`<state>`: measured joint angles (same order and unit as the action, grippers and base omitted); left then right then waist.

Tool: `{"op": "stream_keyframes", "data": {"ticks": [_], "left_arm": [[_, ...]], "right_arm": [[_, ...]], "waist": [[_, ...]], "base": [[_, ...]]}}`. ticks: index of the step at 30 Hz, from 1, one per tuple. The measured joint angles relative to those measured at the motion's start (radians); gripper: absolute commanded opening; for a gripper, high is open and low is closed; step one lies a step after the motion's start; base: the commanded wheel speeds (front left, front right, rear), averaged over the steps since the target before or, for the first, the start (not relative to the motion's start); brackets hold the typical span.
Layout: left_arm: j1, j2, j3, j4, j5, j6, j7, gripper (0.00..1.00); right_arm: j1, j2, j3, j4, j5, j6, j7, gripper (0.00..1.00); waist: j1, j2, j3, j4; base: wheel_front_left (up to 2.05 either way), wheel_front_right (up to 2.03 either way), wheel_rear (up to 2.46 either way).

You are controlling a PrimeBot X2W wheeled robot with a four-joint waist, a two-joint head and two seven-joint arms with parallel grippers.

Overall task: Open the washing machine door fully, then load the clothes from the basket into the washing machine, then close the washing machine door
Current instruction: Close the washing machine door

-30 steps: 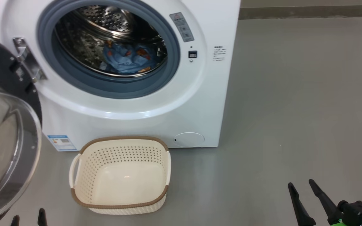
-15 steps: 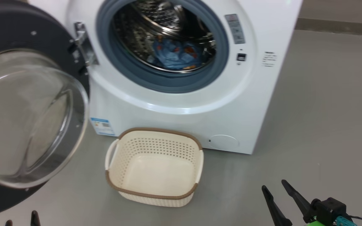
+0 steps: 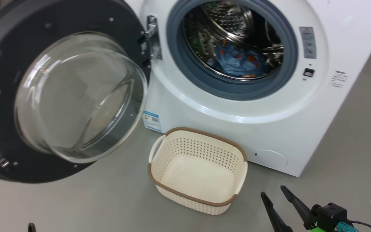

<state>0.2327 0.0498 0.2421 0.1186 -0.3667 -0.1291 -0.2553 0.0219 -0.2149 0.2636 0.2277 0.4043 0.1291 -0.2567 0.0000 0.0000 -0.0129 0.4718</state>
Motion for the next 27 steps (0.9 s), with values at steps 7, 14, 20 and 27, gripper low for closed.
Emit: {"op": "stream_keyframes", "data": {"ticks": [7,14,20,27], "left_arm": [[0.014,-0.003,0.016,-0.004,-0.01,0.0,0.0,1.0],[0.0,-0.009,0.039,-0.046,-0.044,0.0,0.0,0.22],[-0.105,0.078,0.1,-0.189,-0.082,0.0,0.0,0.0],[-0.291,0.26,0.194,-0.231,-0.21,0.0,0.0,0.0]], "right_arm": [[-0.012,0.0,0.021,0.009,0.001,0.0,0.0,1.0],[-0.012,-0.001,0.013,0.009,0.001,0.0,0.0,1.0],[-0.011,0.009,-0.014,0.004,0.001,0.0,0.0,1.0],[-0.011,0.016,-0.023,-0.002,-0.002,0.0,0.0,1.0]], "waist": [[0.0,0.0,0.009,0.038],[0.0,0.0,0.032,0.041],[0.0,0.0,0.051,0.038],[0.0,0.0,0.081,0.011]], "base": [[0.0,0.0,0.0],[0.0,0.0,0.0],[0.0,0.0,0.0],[0.0,0.0,0.0]]}}
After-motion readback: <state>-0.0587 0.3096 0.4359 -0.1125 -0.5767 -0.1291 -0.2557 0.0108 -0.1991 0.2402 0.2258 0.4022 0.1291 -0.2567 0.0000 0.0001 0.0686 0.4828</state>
